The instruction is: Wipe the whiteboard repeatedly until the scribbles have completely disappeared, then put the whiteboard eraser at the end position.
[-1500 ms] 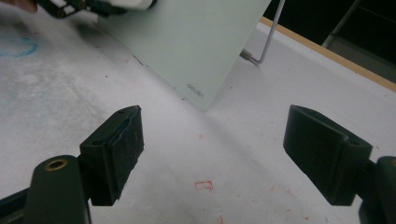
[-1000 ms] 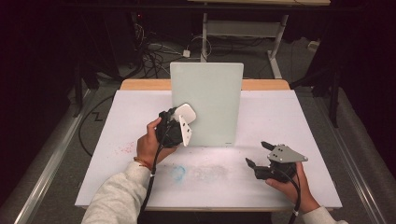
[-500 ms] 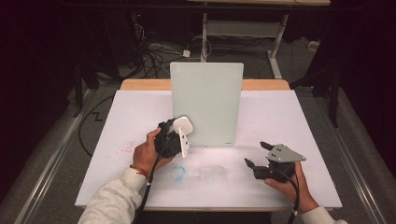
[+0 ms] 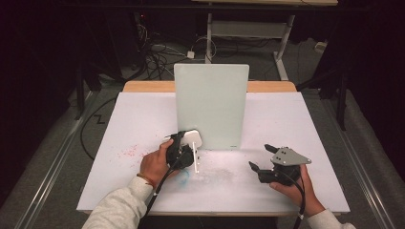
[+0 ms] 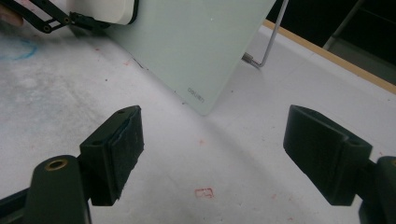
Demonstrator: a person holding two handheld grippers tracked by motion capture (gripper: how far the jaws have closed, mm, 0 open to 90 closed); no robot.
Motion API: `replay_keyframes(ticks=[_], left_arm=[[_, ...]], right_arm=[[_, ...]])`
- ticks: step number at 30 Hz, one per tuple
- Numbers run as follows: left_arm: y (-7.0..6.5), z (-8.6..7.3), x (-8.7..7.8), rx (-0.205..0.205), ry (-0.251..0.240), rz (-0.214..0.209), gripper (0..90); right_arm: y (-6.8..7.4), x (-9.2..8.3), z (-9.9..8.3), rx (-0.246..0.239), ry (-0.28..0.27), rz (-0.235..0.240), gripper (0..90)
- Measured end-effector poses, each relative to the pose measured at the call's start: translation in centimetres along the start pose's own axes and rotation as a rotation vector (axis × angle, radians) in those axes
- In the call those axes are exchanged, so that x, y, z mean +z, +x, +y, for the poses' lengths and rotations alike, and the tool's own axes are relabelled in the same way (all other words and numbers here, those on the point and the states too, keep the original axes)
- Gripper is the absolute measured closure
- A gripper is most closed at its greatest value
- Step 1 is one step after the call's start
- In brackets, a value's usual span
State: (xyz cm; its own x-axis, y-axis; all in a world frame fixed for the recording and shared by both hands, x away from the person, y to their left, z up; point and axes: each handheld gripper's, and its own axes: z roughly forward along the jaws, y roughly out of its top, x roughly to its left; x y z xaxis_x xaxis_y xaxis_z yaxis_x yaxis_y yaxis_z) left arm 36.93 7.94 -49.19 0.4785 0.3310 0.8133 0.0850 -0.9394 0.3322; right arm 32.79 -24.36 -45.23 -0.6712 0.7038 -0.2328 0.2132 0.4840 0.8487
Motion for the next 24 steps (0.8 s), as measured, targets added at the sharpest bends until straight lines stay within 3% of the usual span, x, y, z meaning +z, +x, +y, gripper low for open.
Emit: replay_keyframes(ticks=[1,2,3,7,9,10,11,13,14,15,16,17,19,24], left_arm=[[0.2,-0.1,0.0,-0.015,-0.002,-0.009,29.2],[0.8,-0.2,-0.2,-0.074,-0.021,-0.046,29.2],[0.8,-0.2,-0.2,-0.074,-0.021,-0.046,29.2],[2.0,-0.4,-0.8,-0.155,-0.051,-0.071,29.2],[3.0,-0.6,-1.4,-0.217,-0.081,-0.087,29.2],[3.0,-0.6,-1.4,-0.217,-0.081,-0.087,29.2],[3.8,-0.8,-1.8,-0.267,-0.1,-0.11,29.2],[4.5,-1.1,-2.0,-0.32,-0.12,-0.132,29.2],[4.5,-1.1,-2.0,-0.32,-0.12,-0.132,29.2],[5.2,-1.4,-2.3,-0.367,-0.137,-0.156,29.2],[5.2,-1.4,-2.3,-0.367,-0.137,-0.156,29.2],[5.8,-1.7,-2.6,-0.401,-0.153,-0.173,29.2],[6.2,-2.0,-2.9,-0.429,-0.168,-0.195,29.2],[7.2,-2.5,-3.7,-0.455,-0.201,-0.235,29.2]], right_arm=[[0.0,0.0,0.0,-0.002,-0.002,0.0,20.7],[-0.1,-0.1,0.0,-0.002,-0.005,-0.003,20.7],[-0.2,-0.2,0.0,-0.003,-0.007,-0.008,20.7],[-0.3,-0.4,0.1,0.003,-0.012,-0.016,20.7],[-0.3,-0.4,0.1,0.002,-0.011,-0.016,20.7],[-0.3,-0.4,0.1,-0.001,-0.011,-0.016,20.7],[-0.3,-0.3,0.1,-0.001,-0.011,-0.015,20.7],[-0.3,-0.4,0.1,-0.003,-0.01,-0.016,20.7],[-0.3,-0.4,0.1,-0.003,-0.01,-0.016,20.7],[-0.3,-0.4,0.1,0.0,-0.012,-0.018,20.7],[-0.3,-0.4,0.1,0.0,-0.012,-0.018,20.7],[-0.3,-0.5,0.1,0.004,-0.013,-0.022,20.7],[-0.3,-0.5,0.1,0.007,-0.014,-0.021,20.7],[-0.2,-0.3,0.1,0.0,-0.01,-0.014,20.7]])
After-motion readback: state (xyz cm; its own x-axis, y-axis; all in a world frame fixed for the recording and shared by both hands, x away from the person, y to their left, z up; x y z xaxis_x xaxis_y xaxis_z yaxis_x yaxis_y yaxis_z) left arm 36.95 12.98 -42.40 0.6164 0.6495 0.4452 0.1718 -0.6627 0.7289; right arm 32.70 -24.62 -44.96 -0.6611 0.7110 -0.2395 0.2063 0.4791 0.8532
